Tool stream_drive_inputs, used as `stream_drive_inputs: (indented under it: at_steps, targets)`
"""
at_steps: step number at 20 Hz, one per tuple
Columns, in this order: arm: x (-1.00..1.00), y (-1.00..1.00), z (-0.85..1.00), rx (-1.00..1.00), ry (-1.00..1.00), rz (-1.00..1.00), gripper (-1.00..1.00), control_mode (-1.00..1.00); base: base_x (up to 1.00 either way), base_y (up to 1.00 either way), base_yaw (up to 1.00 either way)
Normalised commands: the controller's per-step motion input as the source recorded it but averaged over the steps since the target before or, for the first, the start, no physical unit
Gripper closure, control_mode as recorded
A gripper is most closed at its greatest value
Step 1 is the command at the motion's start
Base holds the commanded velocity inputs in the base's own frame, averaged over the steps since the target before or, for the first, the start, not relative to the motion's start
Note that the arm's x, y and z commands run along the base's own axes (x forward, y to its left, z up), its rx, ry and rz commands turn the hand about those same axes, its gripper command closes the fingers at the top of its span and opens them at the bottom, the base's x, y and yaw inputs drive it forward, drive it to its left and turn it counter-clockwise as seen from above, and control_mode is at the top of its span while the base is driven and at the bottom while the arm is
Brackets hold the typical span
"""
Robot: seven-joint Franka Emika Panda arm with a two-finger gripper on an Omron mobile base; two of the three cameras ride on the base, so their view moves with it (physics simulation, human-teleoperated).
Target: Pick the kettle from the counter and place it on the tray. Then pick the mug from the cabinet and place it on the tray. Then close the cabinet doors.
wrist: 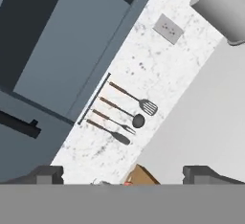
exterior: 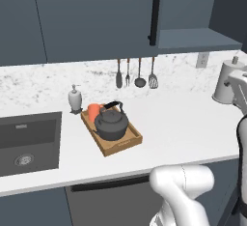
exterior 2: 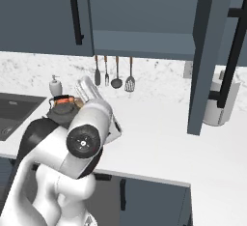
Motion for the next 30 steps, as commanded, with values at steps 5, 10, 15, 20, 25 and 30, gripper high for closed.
stream_drive_inputs:
  at_steps: [5, 10, 15, 20, 25, 30]
  targets:
    - [-0.49, -0.87, -0.25, 0.25, -0.16, 0.0, -1.0, -1.0, 0.0, 0.0, 0.0]
    - [-0.54, -0.79, -0.18, 0.18, -0.27, 0.0, -1.0, -1.0, 0.0, 0.0, 0.0]
    - [-0.23, -0.68, -0.04, 0.06, -0.13, 0.0, -1.0, -1.0, 0.0, 0.0, 0.0]
    - [0.02, -0.64, -0.06, 0.0, -0.02, 0.0, -1.0, -1.0, 0.0, 0.0, 0.0]
    - [0.0, -0.72, -0.03, 0.0, -0.04, 0.0, -1.0, -1.0, 0.0, 0.0, 0.0]
    - [0.0, -0.4, -0.26, 0.0, 0.0, 0.01, -1.0, -1.0, 0.0, 0.0, 0.0]
